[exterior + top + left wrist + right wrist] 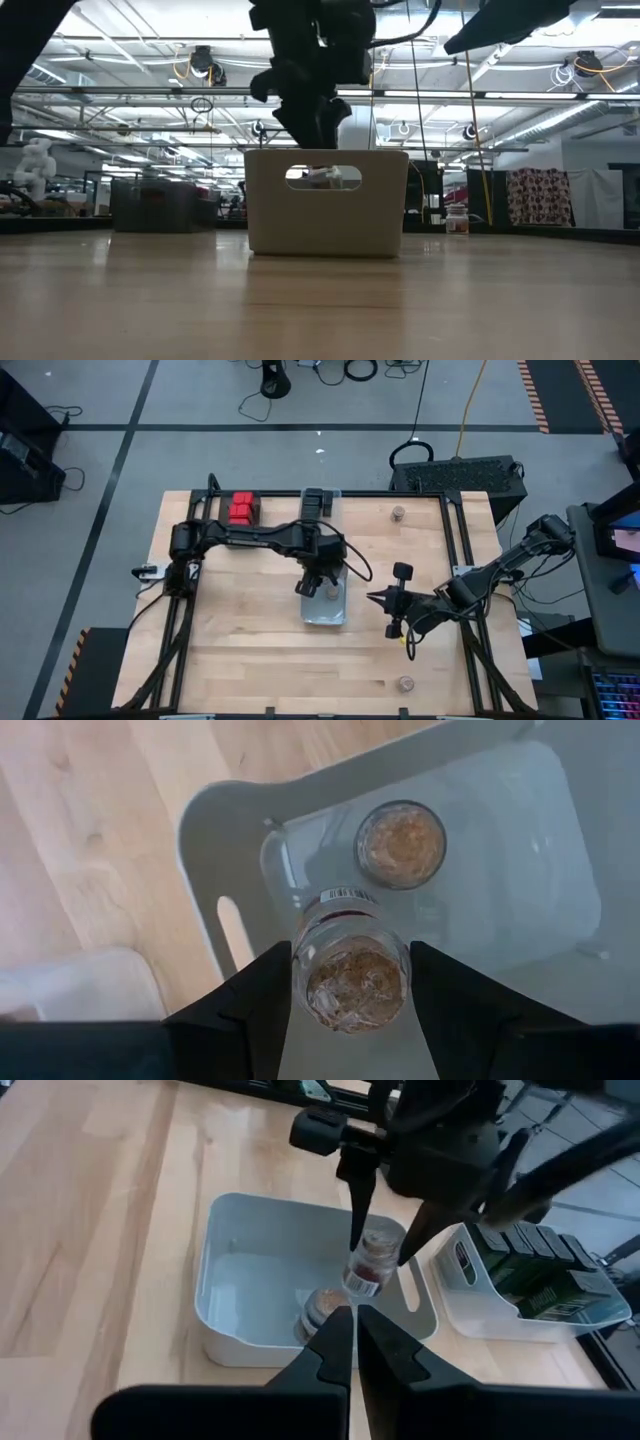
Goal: Sort spices by type
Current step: Put the brown seasoning bottle into the gray bin
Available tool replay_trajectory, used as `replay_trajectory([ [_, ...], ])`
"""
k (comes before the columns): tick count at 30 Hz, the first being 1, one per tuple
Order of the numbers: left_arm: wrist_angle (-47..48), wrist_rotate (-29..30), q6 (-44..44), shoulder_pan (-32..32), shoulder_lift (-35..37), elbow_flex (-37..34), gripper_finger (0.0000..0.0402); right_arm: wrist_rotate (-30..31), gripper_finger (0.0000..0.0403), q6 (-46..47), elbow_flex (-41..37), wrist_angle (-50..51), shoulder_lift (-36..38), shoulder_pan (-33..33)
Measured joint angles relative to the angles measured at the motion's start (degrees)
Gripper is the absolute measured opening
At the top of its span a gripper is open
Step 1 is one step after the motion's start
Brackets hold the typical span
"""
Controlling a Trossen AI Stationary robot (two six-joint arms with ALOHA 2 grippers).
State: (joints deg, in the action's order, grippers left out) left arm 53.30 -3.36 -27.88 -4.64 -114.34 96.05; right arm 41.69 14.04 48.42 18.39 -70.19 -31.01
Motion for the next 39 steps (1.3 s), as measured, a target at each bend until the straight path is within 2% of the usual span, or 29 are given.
replay_trajectory([
  [22,-1.78,-2.49,-1.44,-1.73,-5.25,0.04,0.0189,0.05,0.0,-1.26,-0.04,-0.04,-0.02,1.73],
  [39,-1.95,-2.49,-1.09,-1.73,-5.97,0.04,0.0189,0.03,0.0,-1.24,-0.04,-0.09,-0.02,1.73],
])
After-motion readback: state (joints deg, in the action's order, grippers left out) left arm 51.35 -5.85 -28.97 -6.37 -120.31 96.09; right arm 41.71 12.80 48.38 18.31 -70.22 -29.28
